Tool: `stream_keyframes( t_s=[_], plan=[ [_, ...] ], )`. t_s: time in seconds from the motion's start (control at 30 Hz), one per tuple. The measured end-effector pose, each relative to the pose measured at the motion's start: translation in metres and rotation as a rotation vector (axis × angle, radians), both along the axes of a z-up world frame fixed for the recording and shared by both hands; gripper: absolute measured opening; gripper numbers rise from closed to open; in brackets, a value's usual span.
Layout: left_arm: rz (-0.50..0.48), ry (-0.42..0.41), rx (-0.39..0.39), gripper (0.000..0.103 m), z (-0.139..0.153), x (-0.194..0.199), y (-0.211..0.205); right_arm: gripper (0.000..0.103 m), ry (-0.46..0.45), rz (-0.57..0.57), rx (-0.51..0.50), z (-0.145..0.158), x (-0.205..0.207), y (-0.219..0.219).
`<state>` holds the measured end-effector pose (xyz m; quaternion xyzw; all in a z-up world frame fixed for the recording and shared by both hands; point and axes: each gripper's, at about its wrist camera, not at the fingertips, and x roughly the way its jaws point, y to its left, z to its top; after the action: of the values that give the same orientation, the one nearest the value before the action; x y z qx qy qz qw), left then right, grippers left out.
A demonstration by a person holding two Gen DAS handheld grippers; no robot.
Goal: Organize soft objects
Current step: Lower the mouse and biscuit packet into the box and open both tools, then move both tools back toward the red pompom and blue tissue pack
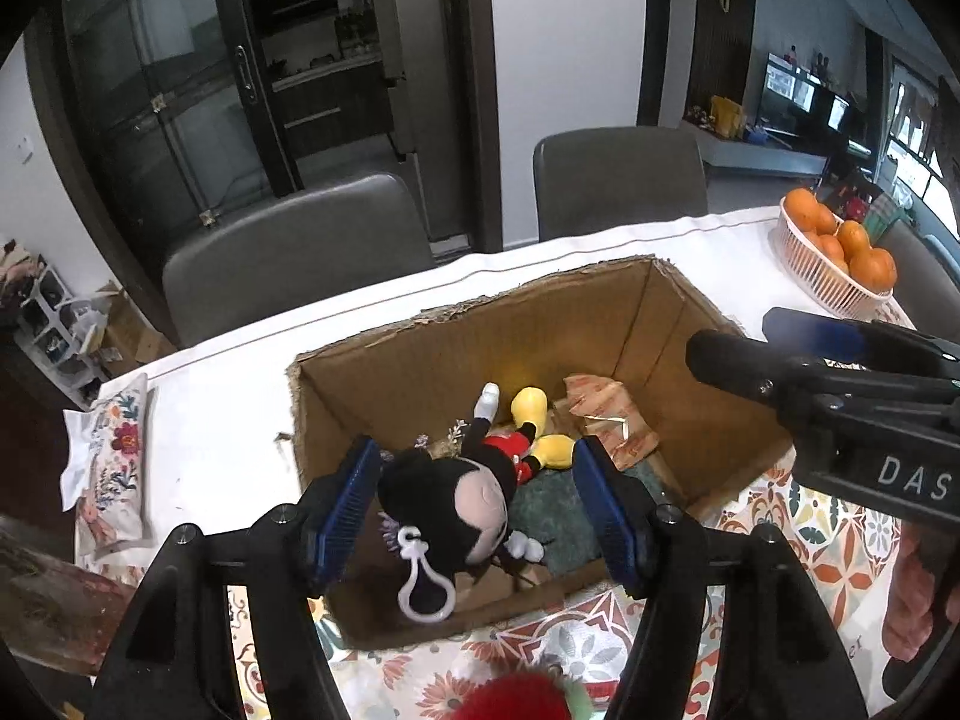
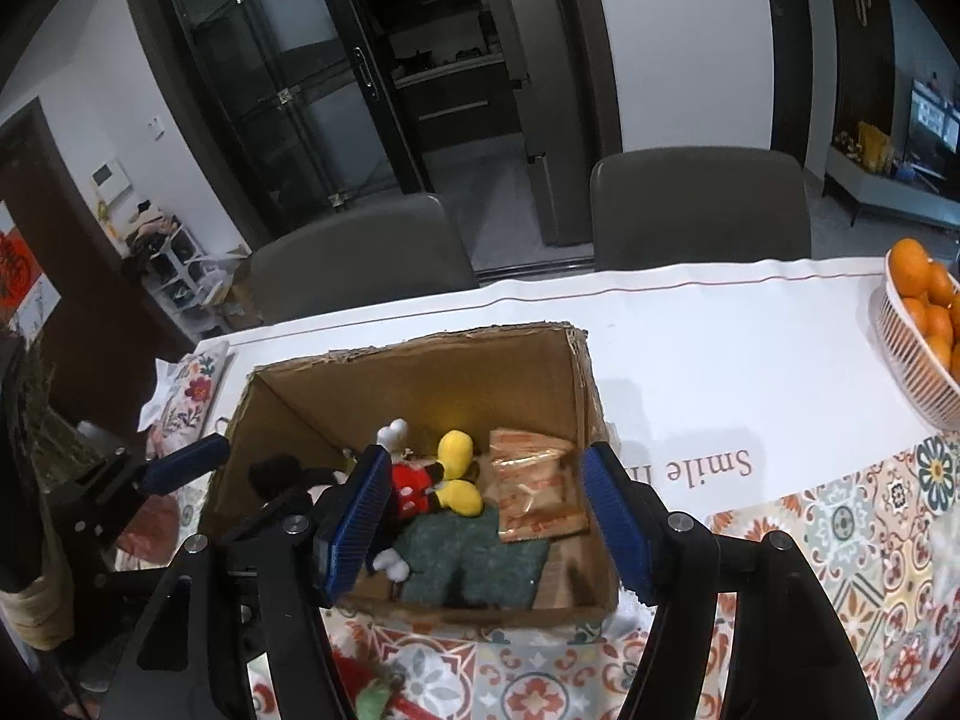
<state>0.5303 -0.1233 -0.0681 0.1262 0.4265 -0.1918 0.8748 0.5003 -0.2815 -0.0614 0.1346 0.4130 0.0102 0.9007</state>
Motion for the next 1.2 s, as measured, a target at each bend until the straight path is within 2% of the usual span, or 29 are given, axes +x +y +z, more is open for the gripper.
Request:
stream_keyframes(
  t_s=[0.63, 0.93, 1.2],
  plan=[
    [0.060, -0.053, -0.020, 0.075, 0.029, -0.060, 0.035, 0.067, -0.107, 0.013, -0.081, 0.046, -0.064, 0.030],
    [0.075, -0.070, -0.037, 0.079, 0.034, -0.091, 0.052, 0.067, -0.113, 0.004, -0.096, 0.048, -0.093, 0.043],
    [0.073, -0.062, -0.051, 0.080, 0.028, -0.113, 0.063, 0.067, -0.086, -0.033, -0.084, 0.039, -0.117, 0.049]
  ],
)
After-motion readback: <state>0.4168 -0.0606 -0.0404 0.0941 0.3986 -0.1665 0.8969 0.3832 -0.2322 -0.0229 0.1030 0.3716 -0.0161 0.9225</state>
